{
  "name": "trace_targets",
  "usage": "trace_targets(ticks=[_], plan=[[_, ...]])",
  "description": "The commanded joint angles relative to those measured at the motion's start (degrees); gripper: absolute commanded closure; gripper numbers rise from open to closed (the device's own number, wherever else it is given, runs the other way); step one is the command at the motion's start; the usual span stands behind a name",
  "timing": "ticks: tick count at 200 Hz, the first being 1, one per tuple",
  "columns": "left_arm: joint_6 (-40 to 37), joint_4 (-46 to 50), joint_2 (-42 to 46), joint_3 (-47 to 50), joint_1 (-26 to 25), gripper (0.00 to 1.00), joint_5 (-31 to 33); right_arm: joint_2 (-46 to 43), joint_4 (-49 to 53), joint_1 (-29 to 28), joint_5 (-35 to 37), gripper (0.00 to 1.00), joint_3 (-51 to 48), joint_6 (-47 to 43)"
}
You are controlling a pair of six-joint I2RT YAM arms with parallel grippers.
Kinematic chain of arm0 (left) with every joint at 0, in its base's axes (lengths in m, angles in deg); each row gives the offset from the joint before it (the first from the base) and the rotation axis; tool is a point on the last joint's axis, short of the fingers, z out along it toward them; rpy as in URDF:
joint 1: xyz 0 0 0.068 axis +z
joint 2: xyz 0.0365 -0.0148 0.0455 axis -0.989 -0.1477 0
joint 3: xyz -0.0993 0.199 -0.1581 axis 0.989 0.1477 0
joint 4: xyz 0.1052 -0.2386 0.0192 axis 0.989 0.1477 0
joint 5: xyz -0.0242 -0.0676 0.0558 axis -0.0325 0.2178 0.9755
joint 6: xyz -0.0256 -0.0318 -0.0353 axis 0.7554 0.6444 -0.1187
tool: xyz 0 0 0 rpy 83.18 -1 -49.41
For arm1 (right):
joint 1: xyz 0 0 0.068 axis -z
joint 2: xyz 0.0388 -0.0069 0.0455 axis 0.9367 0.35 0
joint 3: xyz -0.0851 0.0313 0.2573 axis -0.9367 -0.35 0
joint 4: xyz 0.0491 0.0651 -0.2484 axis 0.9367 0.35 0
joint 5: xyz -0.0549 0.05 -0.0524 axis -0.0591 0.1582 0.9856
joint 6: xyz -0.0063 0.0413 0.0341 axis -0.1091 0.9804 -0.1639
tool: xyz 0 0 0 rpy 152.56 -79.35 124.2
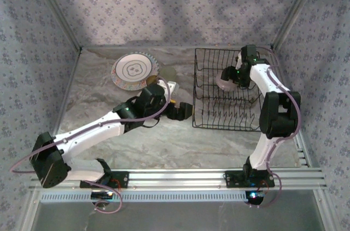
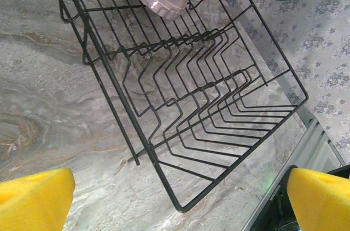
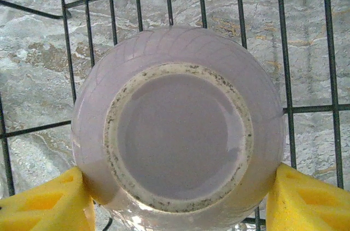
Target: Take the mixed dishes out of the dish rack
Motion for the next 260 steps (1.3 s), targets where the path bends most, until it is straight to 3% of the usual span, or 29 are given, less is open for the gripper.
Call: trace_targets(ticks=[1,108,196,227,237,260], plan=[[-0.1,-1.3,-1.4,-3.3,0.6,0.01,-2.8,-3.7,-4.8,1.1,-3.8,0.49,-1.4,2.0],[0.3,-1.0,-7.5,-8.5,0.9,0.01,-6.4,-6.2,-9.6,3.8,-8.8,0.51,-6.5,4.0],[3.5,-4.4,-13.5,-13.0,2.9,0.05,-11.8,-10.6,-17.5,6.3,-18.0,0.51,-10.6,11.3],[4.7,-4.9,-15.9,-14.9,4.0,0.06,-13.4,-10.0,-16.3,6.5,-13.6,0.51,-9.7,11.1],[4.7,-5.0,-16.1,-15.0,4.0,0.06,-13.5,-9.9,-13.2,5.1,-9.7,0.43,-8.1,7.7],[4.6,-5.0,-16.3,-15.0,4.3,0.06,-13.5,-8.9,-7.7,1.9,-3.5,0.13,-4.8,3.2]])
